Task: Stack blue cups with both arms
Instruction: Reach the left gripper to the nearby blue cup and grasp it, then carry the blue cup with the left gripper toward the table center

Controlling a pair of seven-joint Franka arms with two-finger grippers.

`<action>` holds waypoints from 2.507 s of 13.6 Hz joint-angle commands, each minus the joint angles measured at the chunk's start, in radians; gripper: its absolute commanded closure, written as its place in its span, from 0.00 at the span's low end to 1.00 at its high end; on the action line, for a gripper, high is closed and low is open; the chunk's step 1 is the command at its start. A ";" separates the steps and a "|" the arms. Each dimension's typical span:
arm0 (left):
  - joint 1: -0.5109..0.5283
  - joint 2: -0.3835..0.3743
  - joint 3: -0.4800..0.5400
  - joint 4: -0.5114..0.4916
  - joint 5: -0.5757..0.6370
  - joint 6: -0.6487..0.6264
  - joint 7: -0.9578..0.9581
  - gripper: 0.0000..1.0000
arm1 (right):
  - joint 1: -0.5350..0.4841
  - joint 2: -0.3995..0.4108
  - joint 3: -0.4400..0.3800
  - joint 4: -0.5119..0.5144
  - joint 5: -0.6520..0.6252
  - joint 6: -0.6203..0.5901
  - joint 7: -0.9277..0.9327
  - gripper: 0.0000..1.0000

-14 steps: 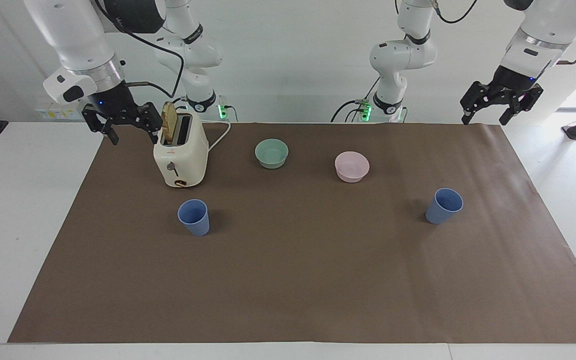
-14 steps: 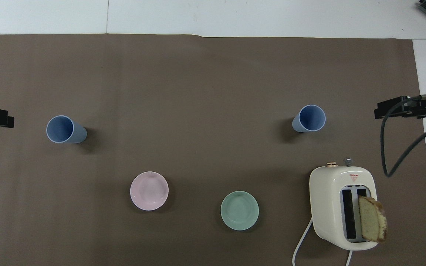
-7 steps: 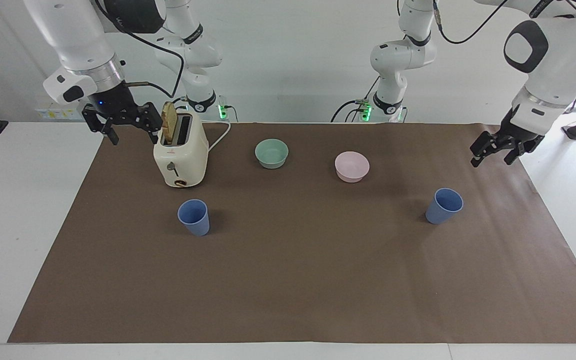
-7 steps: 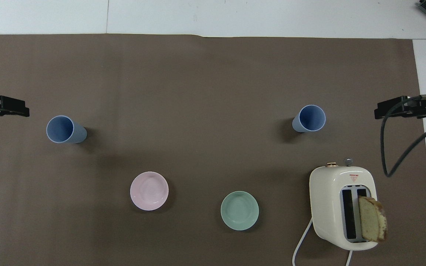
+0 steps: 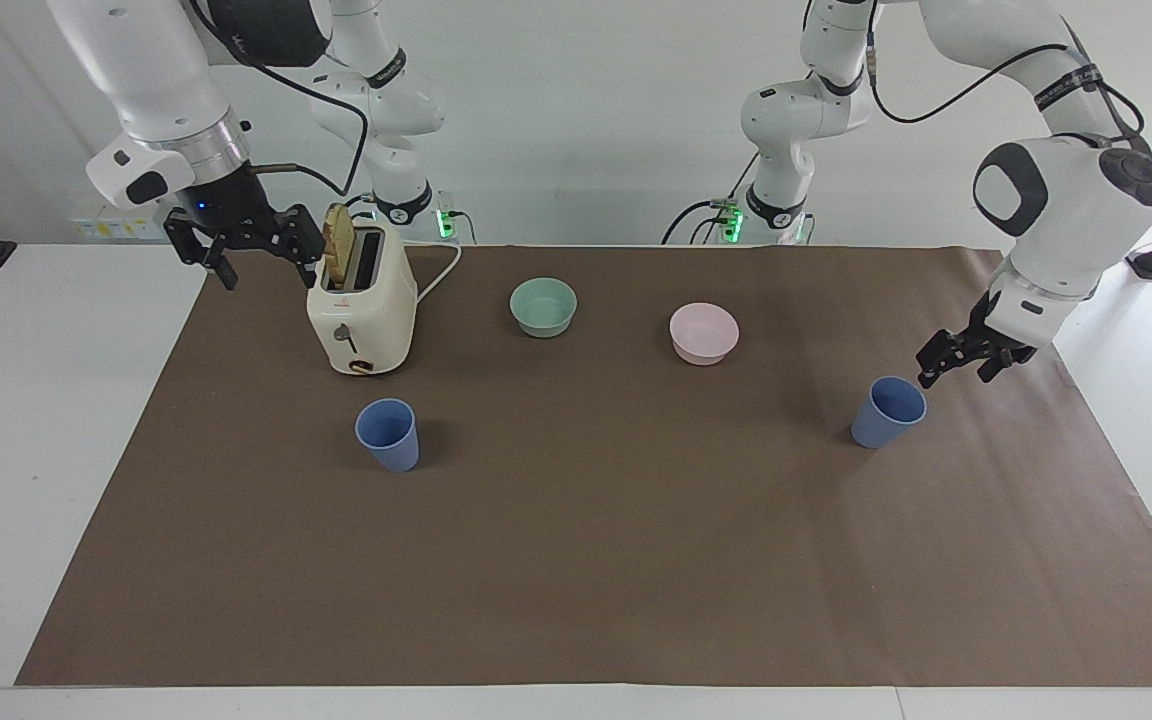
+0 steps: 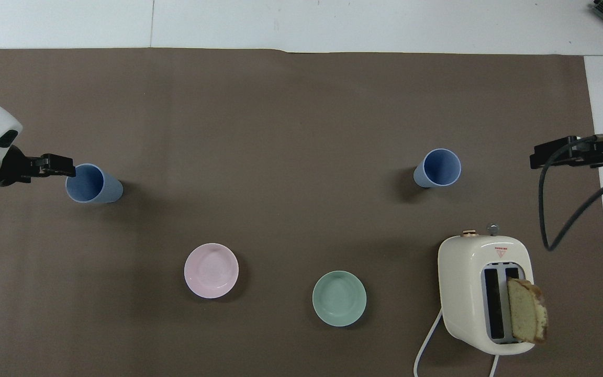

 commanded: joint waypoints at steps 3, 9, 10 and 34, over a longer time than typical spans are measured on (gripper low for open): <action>0.008 0.036 -0.006 -0.045 0.003 0.073 0.026 0.00 | -0.007 -0.015 0.002 -0.015 0.019 -0.002 0.011 0.00; 0.007 0.041 -0.007 -0.056 0.000 0.068 0.024 1.00 | -0.007 -0.015 0.002 -0.015 0.019 -0.002 0.011 0.00; 0.004 0.050 -0.006 -0.042 -0.017 0.062 0.023 1.00 | -0.007 -0.016 0.002 -0.015 0.019 -0.002 0.011 0.00; -0.605 0.194 -0.015 0.230 -0.002 0.065 -0.758 1.00 | -0.007 -0.016 0.002 -0.015 0.019 -0.002 0.011 0.00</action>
